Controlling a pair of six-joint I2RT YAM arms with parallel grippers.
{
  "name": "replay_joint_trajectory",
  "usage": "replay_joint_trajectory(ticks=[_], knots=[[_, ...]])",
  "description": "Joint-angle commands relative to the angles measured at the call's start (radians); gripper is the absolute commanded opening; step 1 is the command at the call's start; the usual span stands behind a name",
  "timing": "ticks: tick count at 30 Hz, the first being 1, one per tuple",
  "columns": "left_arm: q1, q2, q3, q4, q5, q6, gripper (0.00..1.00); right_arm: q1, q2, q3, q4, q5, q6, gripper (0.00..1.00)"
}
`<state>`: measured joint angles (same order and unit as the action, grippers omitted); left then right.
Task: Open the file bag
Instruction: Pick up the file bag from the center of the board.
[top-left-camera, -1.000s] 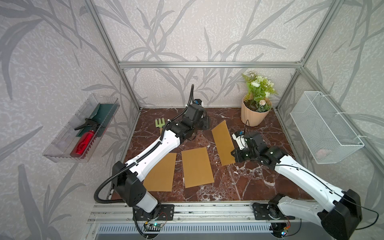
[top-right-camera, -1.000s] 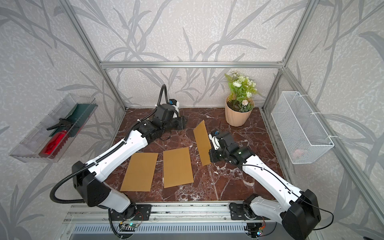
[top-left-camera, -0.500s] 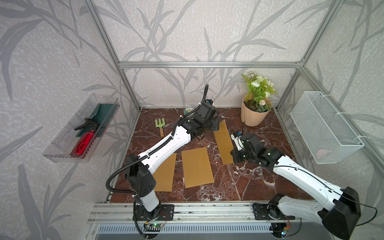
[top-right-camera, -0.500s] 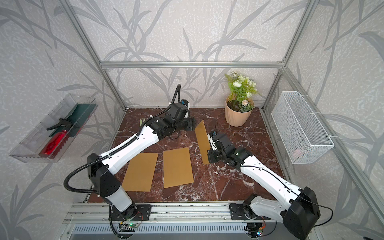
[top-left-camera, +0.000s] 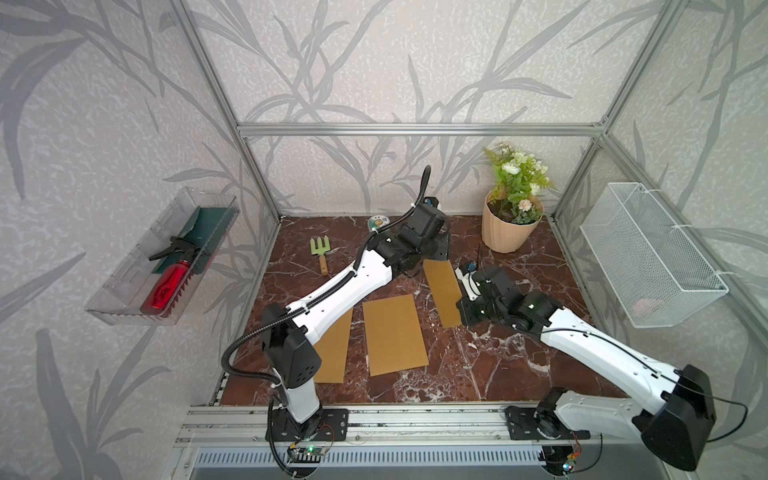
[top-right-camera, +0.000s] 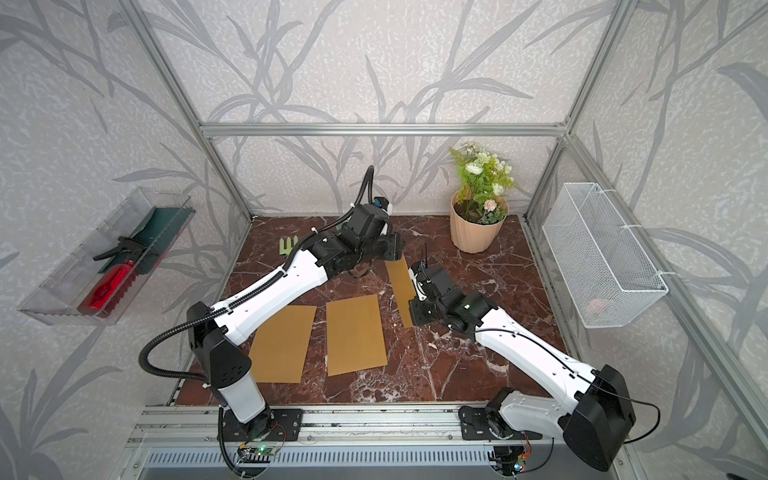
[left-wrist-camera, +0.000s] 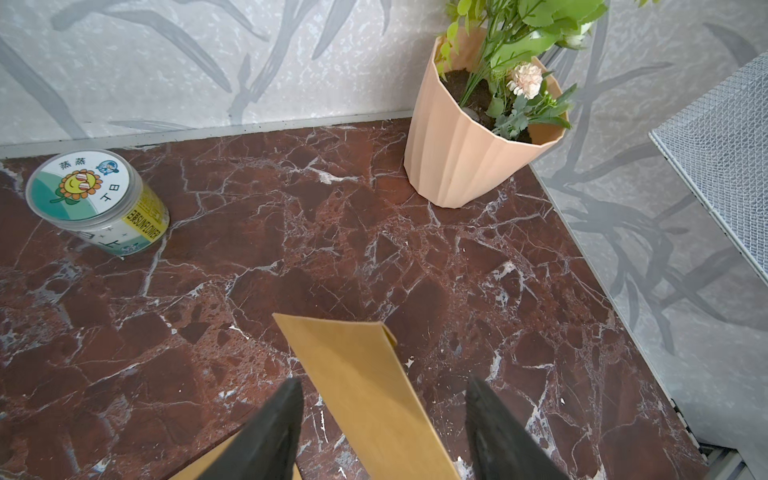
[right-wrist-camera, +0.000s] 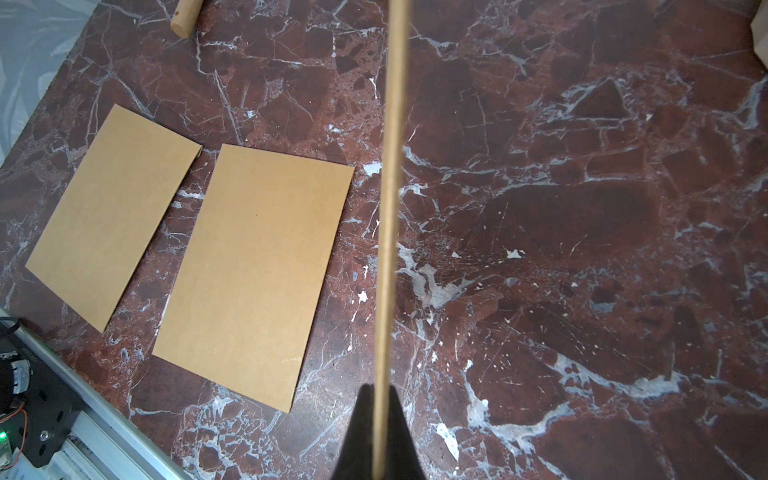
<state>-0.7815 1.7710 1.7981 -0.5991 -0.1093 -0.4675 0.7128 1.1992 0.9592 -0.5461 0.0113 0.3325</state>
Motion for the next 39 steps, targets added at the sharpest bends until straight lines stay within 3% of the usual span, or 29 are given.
replay_joint_trajectory(ticks=[1,18,24,39], knots=[[-0.011,0.031,0.047,-0.07,-0.043,-0.007,0.63,0.011,0.002,0.045,0.0,0.029,0.001,0.0],[-0.04,0.117,0.127,-0.14,-0.124,-0.006,0.61,0.038,0.02,0.087,-0.018,0.068,-0.011,0.0],[-0.039,0.142,0.156,-0.161,-0.113,-0.014,0.44,0.05,0.028,0.094,-0.014,0.082,-0.009,0.0],[-0.042,0.146,0.17,-0.168,-0.11,-0.036,0.16,0.06,0.025,0.11,-0.008,0.079,-0.012,0.02]])
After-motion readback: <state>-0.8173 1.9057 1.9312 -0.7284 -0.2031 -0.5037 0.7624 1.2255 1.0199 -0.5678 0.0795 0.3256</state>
